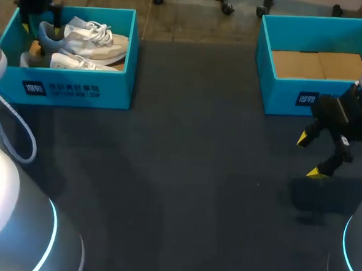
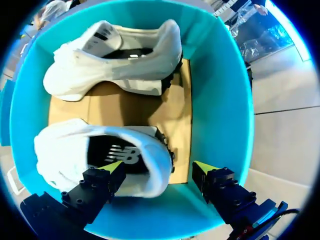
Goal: Take the shoe out of the shoebox, open the shoe tongue, remove and reinsert the insole, then place the shoe into the shoebox
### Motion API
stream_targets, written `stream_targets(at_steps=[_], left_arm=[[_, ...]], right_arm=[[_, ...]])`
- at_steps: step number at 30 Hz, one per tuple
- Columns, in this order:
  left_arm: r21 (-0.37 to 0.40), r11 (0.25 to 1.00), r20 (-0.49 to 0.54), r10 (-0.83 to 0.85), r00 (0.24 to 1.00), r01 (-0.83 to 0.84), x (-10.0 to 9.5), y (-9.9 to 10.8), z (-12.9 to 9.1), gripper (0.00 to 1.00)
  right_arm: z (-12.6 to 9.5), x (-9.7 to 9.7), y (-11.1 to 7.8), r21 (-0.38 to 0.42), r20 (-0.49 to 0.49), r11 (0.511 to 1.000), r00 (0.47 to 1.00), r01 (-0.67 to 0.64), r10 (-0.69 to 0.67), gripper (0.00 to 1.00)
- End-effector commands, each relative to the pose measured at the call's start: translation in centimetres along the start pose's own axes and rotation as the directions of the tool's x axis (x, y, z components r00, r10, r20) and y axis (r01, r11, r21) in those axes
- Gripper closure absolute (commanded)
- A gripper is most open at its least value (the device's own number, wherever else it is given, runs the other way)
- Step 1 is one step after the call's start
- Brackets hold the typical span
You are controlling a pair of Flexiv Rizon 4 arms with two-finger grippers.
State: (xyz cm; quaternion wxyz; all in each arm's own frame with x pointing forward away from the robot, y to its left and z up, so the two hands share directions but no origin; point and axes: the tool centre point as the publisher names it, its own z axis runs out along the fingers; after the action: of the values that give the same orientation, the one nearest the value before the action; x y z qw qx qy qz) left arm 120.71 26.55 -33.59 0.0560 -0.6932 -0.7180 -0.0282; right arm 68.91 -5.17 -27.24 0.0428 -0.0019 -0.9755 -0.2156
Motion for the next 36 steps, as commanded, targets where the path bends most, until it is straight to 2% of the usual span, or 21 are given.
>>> stream_targets(at_steps=[1, 3, 6, 12, 15, 28, 29, 30, 36], left_arm=[[-0.069, 0.998, 0.007, 0.014, 1.0, -0.013, -0.4, -4.3, -3.3, 0.11], [-0.074, 0.997, 0.021, 0.02, 1.0, -0.018, -0.5, -5.3, -4.3, 0.09], [-0.082, 0.997, 0.032, 0.02, 0.999, -0.018, -0.5, -6.8, -5.3, 0.01], [-0.052, 0.999, 0.078, 0.016, 0.997, -0.012, 0.1, -9.8, -6.0, 0.0], [-0.044, 0.998, 0.055, 0.045, 0.997, -0.043, 0.3, -11.3, -6.6, 0.0], [-0.044, 0.998, 0.055, 0.045, 0.997, -0.043, 0.3, -11.3, -6.6, 0.0], [-0.022, 0.999, 0.055, 0.046, 0.997, -0.045, 0.2, -11.4, -6.8, 0.0], [-0.042, 0.999, 0.035, 0.026, 0.999, -0.025, -0.1, -11.7, -6.8, 0.0], [-0.033, 0.999, 0.045, 0.014, 0.999, -0.012, 0.1, -13.4, -6.2, 0.0]], right_arm=[[0.1, 0.0, 0.0, 0.003, 0.0, 1.0, 1.0, -0.001, 0.001, 0.0], [0.1, 0.0, 0.0, 0.003, 0.0, 1.0, 1.0, -0.001, 0.001, 0.0], [0.1, 0.0, 0.0, 0.003, 0.0, 1.0, 1.0, -0.001, 0.001, 0.0], [0.1, 0.0, 0.0, 0.003, 0.0, 1.0, 1.0, -0.001, 0.001, 0.0], [0.1, 0.0, 0.0, 0.003, 0.0, 1.0, 1.0, -0.001, 0.001, 0.0], [0.1, 0.0, 0.0, 0.003, 0.0, 1.0, 1.0, -0.001, 0.001, 0.0], [0.1, 0.0, 0.0, 0.003, 0.0, 1.0, 1.0, -0.001, 0.001, 0.0], [0.1, 0.0, 0.0, 0.003, 0.0, 1.0, 1.0, -0.001, 0.001, 0.0], [0.1, 0.0, 0.0, 0.003, 0.0, 1.0, 1.0, -0.001, 0.001, 0.0]])
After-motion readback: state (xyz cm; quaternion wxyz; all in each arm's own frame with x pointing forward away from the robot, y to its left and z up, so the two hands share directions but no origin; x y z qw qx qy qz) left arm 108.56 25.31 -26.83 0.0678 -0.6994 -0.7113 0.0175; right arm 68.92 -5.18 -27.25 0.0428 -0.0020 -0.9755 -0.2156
